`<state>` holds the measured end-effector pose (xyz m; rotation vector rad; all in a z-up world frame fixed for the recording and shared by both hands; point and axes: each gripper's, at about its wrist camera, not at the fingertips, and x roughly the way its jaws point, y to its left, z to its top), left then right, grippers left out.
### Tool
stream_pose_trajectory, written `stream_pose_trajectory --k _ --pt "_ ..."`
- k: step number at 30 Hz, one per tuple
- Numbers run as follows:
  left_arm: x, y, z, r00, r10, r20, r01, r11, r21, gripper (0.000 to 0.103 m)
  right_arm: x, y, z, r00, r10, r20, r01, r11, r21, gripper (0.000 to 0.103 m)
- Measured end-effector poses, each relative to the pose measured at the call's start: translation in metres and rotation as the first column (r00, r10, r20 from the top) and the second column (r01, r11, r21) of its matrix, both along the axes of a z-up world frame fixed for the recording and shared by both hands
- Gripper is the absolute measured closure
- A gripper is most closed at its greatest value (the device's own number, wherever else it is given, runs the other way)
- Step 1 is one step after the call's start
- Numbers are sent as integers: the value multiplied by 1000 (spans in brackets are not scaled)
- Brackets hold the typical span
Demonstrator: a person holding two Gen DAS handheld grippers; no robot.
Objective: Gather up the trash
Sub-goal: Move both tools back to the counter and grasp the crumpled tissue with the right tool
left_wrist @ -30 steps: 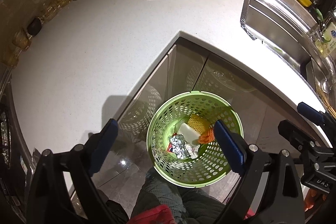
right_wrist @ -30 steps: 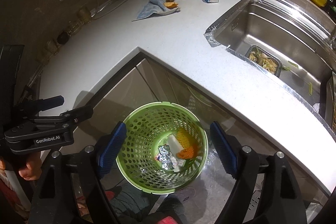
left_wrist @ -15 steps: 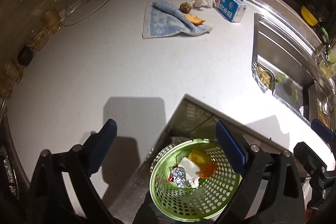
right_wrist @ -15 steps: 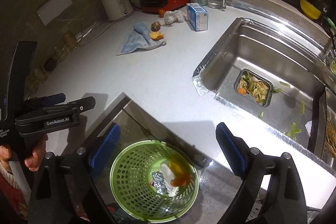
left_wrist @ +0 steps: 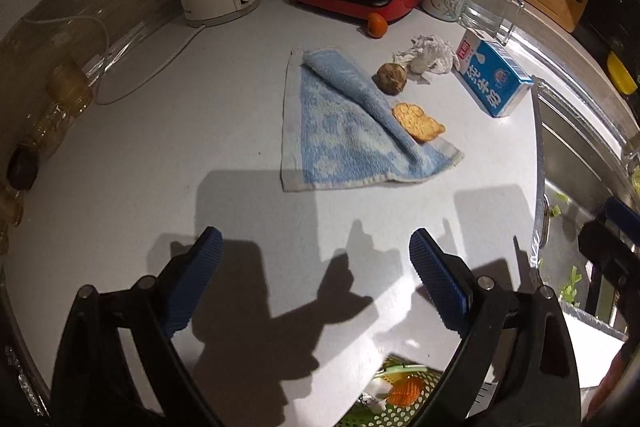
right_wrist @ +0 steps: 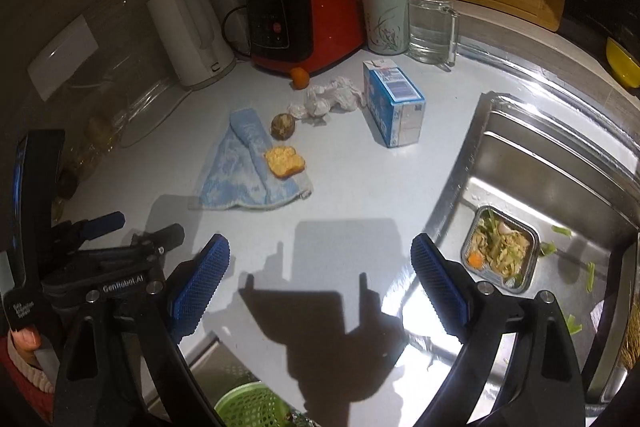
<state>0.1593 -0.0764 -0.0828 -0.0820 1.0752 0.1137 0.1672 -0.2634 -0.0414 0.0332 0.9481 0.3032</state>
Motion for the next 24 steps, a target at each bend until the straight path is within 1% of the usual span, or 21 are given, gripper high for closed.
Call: stream_pose_trajectory --k 3,7,9,14,15,16,19,20,21,24 --pt "19 5 -7 1000 -5 -3 5 1000 -9 13 40 16 -7 1000 3 2 -3 1000 11 12" --pt "37 9 -16 1000 -15 -8 15 1000 -20 13 93 37 -22 1000 4 -13 -3 1000 10 21" --pt "42 12 -19 1000 -24 -5 24 1000 -15 13 117 44 -29 1000 -17 -19 17 1000 24 27" --pt "50 21 -23 999 -34 -2 34 999 -21 13 169 56 -52 996 -74 -57 76 996 39 36" --pt "52 23 -23 999 -34 -2 34 999 -27 13 178 57 -58 994 -84 -69 87 995 40 41" --pt "53 25 -24 999 -34 -2 34 999 -32 13 184 58 -63 992 -94 -81 97 994 38 43" --pt "57 30 -24 999 -37 1 37 999 -38 13 200 62 -77 988 -112 -111 115 993 23 56" --pt "59 30 -25 999 -41 2 41 998 -37 13 204 63 -81 986 -114 -121 118 993 21 64" --pt "61 31 -24 999 -45 4 46 998 -36 13 206 64 -84 985 -115 -131 118 993 22 75" --pt "67 32 -22 998 -60 15 61 997 -39 13 207 67 -89 984 -101 -144 106 994 27 91"
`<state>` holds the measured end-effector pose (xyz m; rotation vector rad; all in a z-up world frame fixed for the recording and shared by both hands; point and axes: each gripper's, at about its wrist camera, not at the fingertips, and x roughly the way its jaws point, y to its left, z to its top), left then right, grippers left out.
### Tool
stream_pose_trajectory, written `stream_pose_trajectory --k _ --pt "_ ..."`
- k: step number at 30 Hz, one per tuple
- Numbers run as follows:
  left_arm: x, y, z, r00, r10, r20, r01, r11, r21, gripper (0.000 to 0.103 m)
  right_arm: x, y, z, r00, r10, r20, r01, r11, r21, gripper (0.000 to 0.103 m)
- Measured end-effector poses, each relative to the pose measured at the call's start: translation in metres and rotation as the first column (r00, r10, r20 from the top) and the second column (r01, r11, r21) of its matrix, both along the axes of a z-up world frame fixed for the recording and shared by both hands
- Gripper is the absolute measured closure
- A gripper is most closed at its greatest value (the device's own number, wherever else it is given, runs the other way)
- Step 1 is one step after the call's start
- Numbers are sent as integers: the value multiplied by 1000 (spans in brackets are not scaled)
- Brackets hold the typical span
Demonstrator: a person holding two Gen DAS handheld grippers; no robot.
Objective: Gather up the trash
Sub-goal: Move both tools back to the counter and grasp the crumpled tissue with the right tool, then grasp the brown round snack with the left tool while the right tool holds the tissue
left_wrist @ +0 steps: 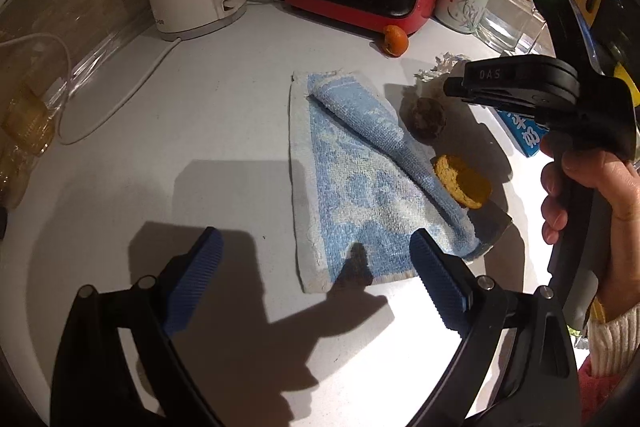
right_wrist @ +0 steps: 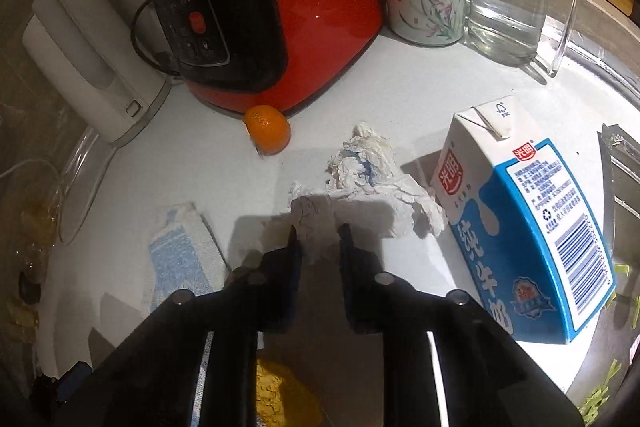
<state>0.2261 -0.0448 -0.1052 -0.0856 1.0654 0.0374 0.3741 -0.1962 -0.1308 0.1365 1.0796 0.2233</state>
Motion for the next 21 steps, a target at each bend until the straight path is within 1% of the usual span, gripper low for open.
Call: stream_pose_trajectory --k 2,5,6,8,12,14,17,21 --pt "5 -1 2 1000 -18 8 18 1000 -4 13 -2 2 0 1000 13 5 -13 1000 -9 95" --pt "11 -8 6 997 -69 39 69 998 8 13 -7 6 8 999 31 39 -30 999 -27 96" --pt "14 -11 8 995 -88 50 88 996 17 14 -9 7 13 998 35 56 -33 999 -34 96" --pt "22 -17 11 989 -133 69 131 991 31 20 -14 5 25 995 40 88 -36 999 -40 96" --pt "42 -31 16 972 -218 88 215 976 45 24 -40 -9 58 986 37 162 -32 999 -31 96" --pt "53 -38 16 963 -255 84 252 967 47 28 -55 -19 74 980 30 197 -23 999 -38 96" --pt "70 -50 13 956 -285 72 284 959 23 31 -82 -40 95 972 12 233 1 999 -54 96" --pt "88 -69 4 952 -304 45 303 953 23 38 -113 -68 107 970 -19 241 38 996 -75 96"
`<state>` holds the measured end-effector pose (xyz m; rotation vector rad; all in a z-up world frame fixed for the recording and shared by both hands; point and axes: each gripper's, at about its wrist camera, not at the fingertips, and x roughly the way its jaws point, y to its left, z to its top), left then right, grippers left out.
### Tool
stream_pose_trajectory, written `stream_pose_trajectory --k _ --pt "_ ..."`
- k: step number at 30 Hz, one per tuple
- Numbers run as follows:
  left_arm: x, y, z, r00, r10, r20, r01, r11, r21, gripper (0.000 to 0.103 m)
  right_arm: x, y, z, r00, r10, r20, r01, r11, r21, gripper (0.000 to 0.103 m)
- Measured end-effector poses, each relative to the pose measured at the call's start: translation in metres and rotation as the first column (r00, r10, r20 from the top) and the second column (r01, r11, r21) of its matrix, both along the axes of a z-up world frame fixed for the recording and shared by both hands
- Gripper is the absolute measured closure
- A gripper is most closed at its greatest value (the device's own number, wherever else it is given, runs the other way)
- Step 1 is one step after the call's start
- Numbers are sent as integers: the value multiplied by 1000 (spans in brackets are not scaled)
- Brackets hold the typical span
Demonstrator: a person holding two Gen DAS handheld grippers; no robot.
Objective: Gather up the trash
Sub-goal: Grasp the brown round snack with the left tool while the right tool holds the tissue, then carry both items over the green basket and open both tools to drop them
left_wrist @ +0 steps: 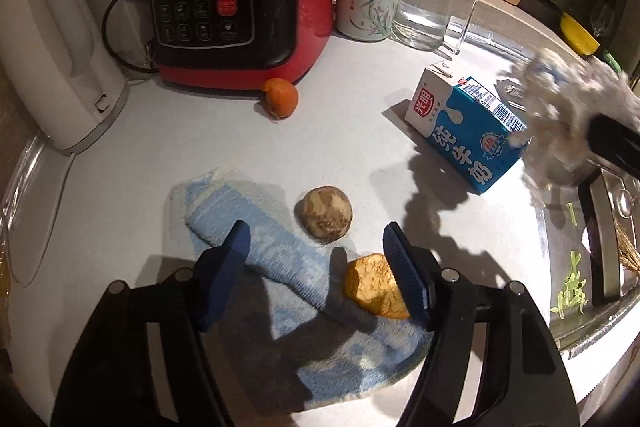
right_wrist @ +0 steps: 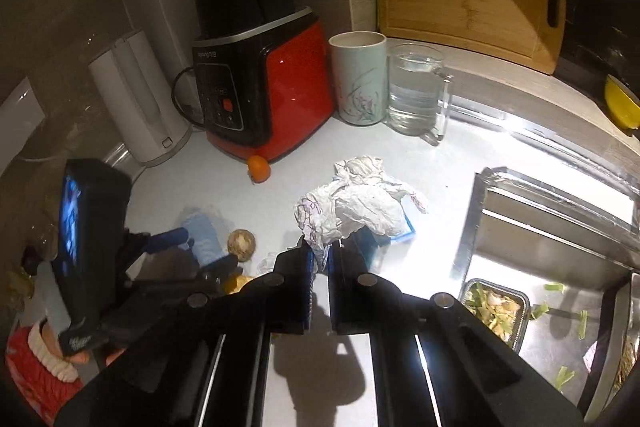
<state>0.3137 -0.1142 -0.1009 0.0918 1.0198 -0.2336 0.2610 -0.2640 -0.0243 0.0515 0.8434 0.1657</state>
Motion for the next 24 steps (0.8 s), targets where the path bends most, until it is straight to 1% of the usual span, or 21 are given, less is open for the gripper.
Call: stream_pose_trajectory --k 3,7,8,9,13,20,24 --pt "8 -10 -8 1000 -1 -25 1 1000 -4 44 -21 -19 -1 1000 -23 -14 22 1000 -15 96" --pt "17 -17 -21 998 16 -68 -16 1000 2 57 -42 -36 -9 998 -46 -43 45 999 -25 96" --pt "19 -18 -24 997 25 -74 -24 1000 9 58 -46 -39 -11 997 -51 -49 49 999 -23 96" --pt "20 -19 -25 997 34 -71 -33 999 18 59 -49 -41 -13 997 -54 -54 53 998 -22 96" --pt "26 -21 -29 995 47 -84 -46 999 7 71 -59 -48 -21 995 -62 -73 62 998 -9 96" --pt "28 -22 -28 994 62 -91 -63 998 -11 71 -66 -51 -26 994 -62 -89 63 998 8 96" --pt "19 -15 -17 994 78 -77 -80 997 -24 71 -71 -48 -25 995 -51 -87 52 999 16 96"
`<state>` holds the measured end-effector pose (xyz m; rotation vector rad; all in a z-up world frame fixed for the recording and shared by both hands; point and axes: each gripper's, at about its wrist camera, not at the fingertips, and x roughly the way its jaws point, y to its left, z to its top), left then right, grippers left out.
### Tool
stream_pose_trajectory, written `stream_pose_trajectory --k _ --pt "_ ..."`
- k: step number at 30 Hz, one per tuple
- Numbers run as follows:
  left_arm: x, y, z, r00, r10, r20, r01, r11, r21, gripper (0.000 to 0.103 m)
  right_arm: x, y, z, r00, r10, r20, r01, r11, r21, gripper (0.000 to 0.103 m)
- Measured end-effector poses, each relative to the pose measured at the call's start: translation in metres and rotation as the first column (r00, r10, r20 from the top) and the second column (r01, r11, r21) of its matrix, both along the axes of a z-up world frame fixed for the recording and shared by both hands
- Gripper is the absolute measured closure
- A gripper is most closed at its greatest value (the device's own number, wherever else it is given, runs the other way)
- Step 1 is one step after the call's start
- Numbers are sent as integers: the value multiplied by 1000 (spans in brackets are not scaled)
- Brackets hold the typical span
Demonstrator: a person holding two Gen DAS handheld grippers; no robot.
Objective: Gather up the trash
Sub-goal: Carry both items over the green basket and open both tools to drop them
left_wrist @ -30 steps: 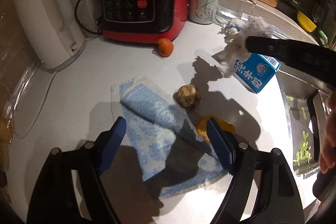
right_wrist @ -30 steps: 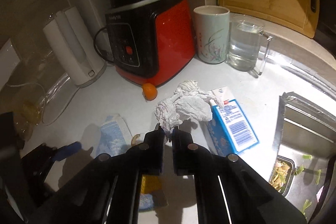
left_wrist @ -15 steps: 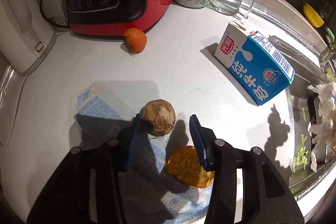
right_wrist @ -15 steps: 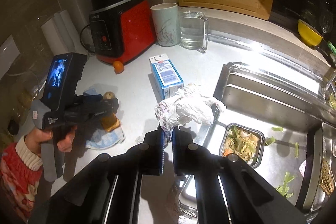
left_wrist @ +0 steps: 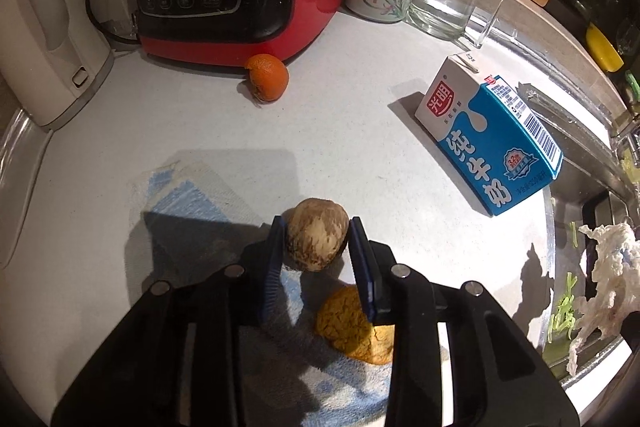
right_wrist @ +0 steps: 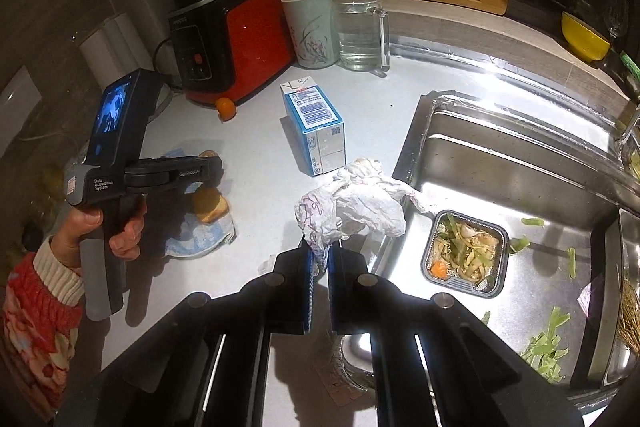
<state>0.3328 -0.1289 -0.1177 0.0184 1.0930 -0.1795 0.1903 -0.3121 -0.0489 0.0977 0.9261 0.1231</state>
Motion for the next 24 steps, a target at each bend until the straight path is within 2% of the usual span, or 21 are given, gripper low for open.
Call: stream_pose_trajectory --k 6,13,24 --pt "-46 8 29 998 26 50 -26 1000 -11 71 -20 11 9 999 51 11 -52 999 11 96" --pt "-136 0 49 996 61 62 -61 998 -3 71 -77 23 10 991 135 -8 -135 990 31 96" --pt "-284 -18 35 989 136 -59 -135 990 26 71 -198 14 -2 967 241 -78 -238 970 54 96"
